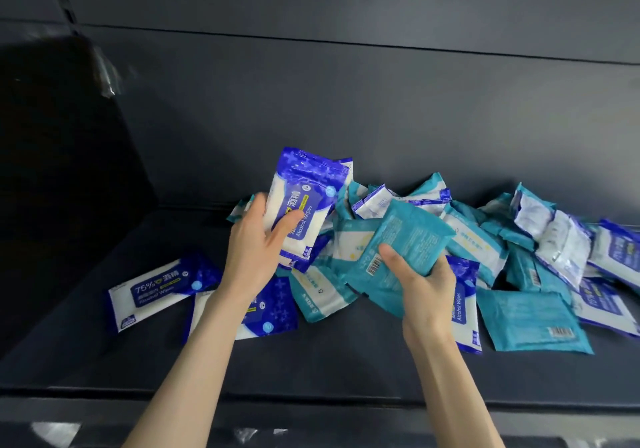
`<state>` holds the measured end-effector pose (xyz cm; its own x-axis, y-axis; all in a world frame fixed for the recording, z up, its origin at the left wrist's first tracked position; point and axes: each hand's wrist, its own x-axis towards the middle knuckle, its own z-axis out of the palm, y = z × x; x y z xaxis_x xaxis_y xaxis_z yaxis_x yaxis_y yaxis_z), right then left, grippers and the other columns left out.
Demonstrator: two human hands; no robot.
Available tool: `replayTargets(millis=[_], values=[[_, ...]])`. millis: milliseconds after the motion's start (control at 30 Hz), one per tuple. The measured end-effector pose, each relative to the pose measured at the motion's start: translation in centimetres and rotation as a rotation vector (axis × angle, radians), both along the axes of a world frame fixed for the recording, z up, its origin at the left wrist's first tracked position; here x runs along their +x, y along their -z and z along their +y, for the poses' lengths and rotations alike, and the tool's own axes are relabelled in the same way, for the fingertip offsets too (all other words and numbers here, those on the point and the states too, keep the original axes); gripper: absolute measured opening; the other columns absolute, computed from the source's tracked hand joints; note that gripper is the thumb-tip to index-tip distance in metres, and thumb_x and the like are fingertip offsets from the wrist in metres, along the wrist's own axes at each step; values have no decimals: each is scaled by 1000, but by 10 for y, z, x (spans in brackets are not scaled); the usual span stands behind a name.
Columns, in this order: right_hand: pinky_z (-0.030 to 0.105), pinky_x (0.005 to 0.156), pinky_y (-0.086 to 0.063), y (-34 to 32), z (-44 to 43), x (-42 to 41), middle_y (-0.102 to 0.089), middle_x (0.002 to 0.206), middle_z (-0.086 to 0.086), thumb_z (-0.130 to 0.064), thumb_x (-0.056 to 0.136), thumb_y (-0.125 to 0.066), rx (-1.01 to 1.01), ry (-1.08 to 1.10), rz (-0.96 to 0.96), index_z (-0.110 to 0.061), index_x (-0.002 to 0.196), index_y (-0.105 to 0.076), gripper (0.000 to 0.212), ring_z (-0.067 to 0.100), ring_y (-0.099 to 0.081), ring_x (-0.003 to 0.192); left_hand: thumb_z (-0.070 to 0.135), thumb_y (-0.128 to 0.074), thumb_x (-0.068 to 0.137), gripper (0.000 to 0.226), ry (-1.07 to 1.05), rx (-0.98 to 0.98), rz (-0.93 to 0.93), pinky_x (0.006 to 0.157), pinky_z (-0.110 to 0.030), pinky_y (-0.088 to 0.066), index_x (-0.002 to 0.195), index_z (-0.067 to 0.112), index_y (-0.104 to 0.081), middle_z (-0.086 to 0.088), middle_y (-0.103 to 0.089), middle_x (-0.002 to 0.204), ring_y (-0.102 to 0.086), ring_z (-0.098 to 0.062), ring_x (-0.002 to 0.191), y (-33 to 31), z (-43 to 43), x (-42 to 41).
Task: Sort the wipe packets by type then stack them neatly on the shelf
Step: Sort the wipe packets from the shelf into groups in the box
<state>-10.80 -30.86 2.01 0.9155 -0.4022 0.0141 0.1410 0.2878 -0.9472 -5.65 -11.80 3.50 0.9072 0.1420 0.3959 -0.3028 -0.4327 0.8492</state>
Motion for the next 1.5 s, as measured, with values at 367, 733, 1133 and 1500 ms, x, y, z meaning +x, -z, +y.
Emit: replayTargets(millis=[367, 733, 1133, 1500], values=[[52, 78, -56, -16, 25, -25, -74, 97, 10, -10, 55, -82, 171, -129, 9, -6, 107, -65, 55, 31, -71, 89, 27, -79, 60, 41, 166, -641, 275, 72, -35, -54, 95, 9, -68, -4, -74, 91, -71, -21, 85, -5, -7, -56], [49, 67, -58, 1, 62, -111, -72, 97, 16, -11, 64, -71, 360, -35, -16, -3, 103, -66, 39, 32, -71, 81, 34, -63, 75, 33, 449, -563, 334, 66, -18, -52, 106, 24, -63, 7, -73, 96, -69, -9, 87, 10, 29, -124], [39, 69, -58, 33, 40, -283, -73, 101, 5, -20, 84, -66, 119, 413, 153, -15, 111, -60, 29, 24, -71, 90, 37, -66, 74, 40, 899, -420, 679, 79, -46, -55, 110, 20, -62, -4, -73, 100, -70, -25, 90, 50, -30, -223], [40, 74, -59, 76, -8, -505, -71, 104, -2, -19, 78, -71, 110, 886, 281, -24, 116, -54, 43, 18, -70, 93, 46, -58, 78, 48, 1373, -209, 970, 81, -41, -55, 122, 28, -54, 0, -72, 105, -69, -21, 95, 109, -138, -387]])
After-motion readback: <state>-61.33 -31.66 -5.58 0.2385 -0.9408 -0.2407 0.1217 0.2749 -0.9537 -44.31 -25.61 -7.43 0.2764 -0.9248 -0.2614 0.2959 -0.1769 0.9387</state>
